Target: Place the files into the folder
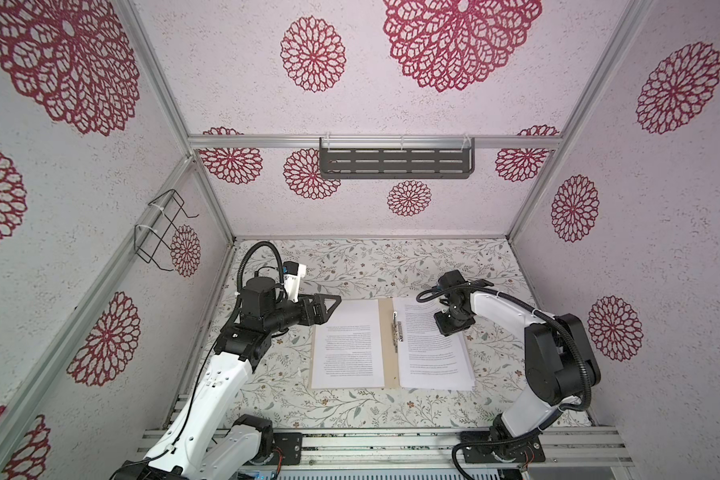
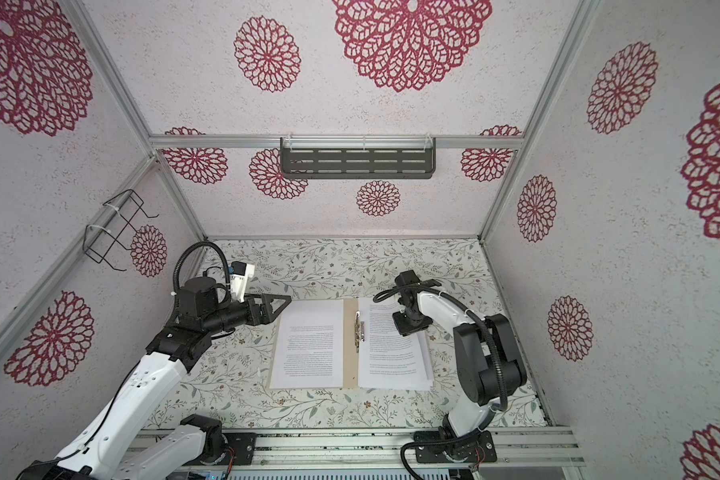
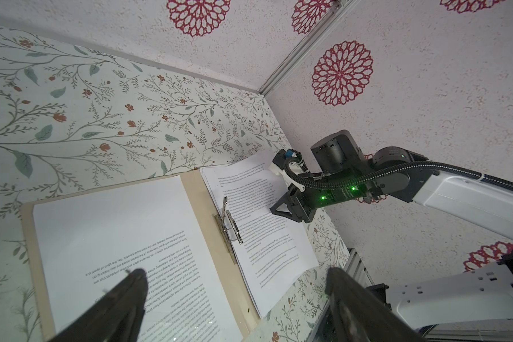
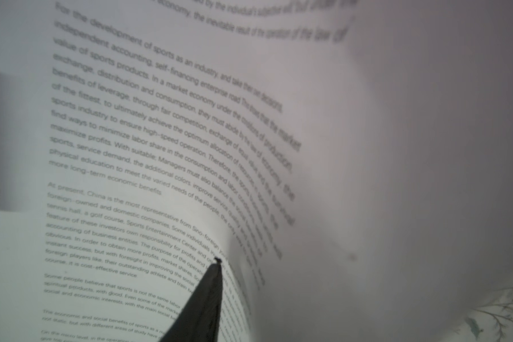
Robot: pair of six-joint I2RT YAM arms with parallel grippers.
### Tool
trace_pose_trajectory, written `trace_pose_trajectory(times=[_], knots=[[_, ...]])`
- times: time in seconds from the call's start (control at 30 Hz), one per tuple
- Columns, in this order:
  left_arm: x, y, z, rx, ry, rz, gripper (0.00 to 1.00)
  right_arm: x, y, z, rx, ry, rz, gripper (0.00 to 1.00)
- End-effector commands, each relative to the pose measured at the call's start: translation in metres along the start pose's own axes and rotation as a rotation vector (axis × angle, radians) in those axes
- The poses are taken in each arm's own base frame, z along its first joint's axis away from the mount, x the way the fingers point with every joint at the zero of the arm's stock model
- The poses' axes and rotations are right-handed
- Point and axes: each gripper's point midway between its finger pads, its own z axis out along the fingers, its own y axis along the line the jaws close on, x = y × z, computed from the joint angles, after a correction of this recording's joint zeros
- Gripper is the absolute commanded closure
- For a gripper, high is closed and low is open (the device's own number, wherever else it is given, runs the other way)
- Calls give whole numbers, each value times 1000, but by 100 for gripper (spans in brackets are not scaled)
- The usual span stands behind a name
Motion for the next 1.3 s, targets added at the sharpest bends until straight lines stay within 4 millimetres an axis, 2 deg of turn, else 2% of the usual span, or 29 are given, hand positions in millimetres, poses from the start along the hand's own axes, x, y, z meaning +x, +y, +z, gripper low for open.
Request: trace_pose_trajectory(times=[0.0, 0.03, 0.07, 0.23, 0.33, 0.4, 0.5, 0.6, 0.73, 0.87, 0.93, 1.03, 1.17, 1.27], knots=[[-1, -3, -1, 7, -9, 20, 3, -2, -18, -15, 81, -25, 44, 44], [0, -3, -1, 7, -8, 18, 3, -3, -24, -18, 100, -37, 64, 6], [0, -3, -1, 5, -8, 18, 2, -5, -32, -22, 122, -53, 91, 1], [-1, 2, -2, -23, -12, 16, 3, -18, -74, -58, 211, -200, 267, 1], [-2, 8, -2, -66, -10, -3, 3, -27, -89, -84, 120, -374, 436, 1], [-1, 14, -1, -98, 0, -22, 3, -37, -89, -101, 20, -487, 483, 1], [5, 18, 4, -117, 52, -80, 2, -52, -70, -120, -67, -591, 453, 1], [24, 17, 17, -48, 118, -193, 3, -71, -26, -121, -229, -646, 410, 1], [61, 29, 38, -7, 162, -335, 3, -97, 46, -114, -472, -639, 285, 1], [92, 41, 50, -25, 219, -412, 3, -110, 97, -89, -596, -575, 150, 1], [103, 48, 53, -27, 228, -456, 3, -116, 114, -77, -634, -542, 114, 2], [118, 58, 58, -42, 237, -505, 3, -125, 127, -61, -658, -523, 99, 2], [134, 71, 63, -63, 252, -558, 3, -137, 143, -51, -704, -499, 85, 3], [144, 80, 65, -97, 270, -574, 3, -135, 155, -49, -723, -484, 70, 4]])
